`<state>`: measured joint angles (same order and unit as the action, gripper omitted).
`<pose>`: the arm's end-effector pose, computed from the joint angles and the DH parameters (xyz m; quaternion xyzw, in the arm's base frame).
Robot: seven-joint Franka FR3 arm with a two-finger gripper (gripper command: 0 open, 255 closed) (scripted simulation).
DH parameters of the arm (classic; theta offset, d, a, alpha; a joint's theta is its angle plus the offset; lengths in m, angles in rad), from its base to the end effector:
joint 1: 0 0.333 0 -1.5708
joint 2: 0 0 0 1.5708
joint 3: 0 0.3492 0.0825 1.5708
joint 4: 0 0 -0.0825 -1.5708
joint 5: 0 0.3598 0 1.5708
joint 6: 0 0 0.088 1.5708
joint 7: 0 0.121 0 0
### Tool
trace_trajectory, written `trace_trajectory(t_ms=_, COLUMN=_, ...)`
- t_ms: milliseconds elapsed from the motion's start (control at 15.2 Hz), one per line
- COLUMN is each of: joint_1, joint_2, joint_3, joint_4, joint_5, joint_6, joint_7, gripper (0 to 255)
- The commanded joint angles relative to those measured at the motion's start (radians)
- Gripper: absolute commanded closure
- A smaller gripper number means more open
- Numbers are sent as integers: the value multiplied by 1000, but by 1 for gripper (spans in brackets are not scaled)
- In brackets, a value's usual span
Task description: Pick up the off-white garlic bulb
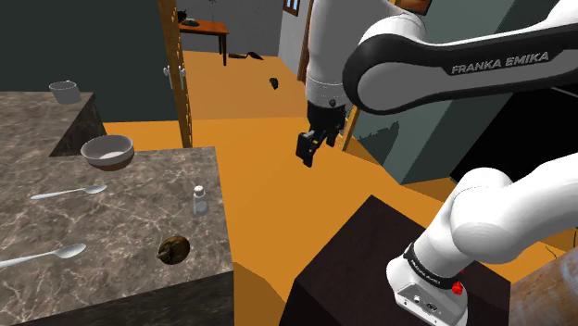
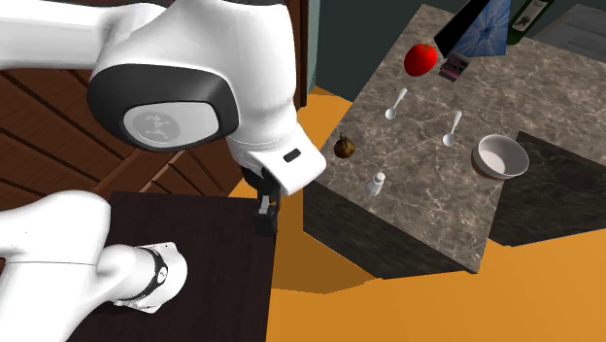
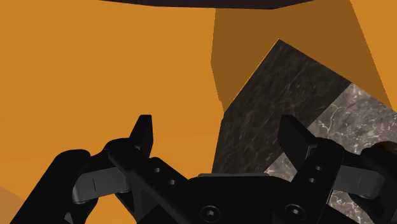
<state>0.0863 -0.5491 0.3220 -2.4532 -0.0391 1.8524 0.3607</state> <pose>0.3099 0.1438 0.4993 0.9941 0.0044 0.0005 0.1081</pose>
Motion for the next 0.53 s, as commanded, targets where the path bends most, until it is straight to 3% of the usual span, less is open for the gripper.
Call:
trace_trajectory(t_ms=0, joint_1=1, joint_2=55, joint_3=35, joint_4=15, joint_5=-13, joint_6=57, joint_7=31, gripper=0)
trace_trajectory(t_ms=462, joint_1=-6, joint_2=274, joint_3=176, joint_4=84, joint_5=-119, joint_6=232, joint_7=193, gripper=0)
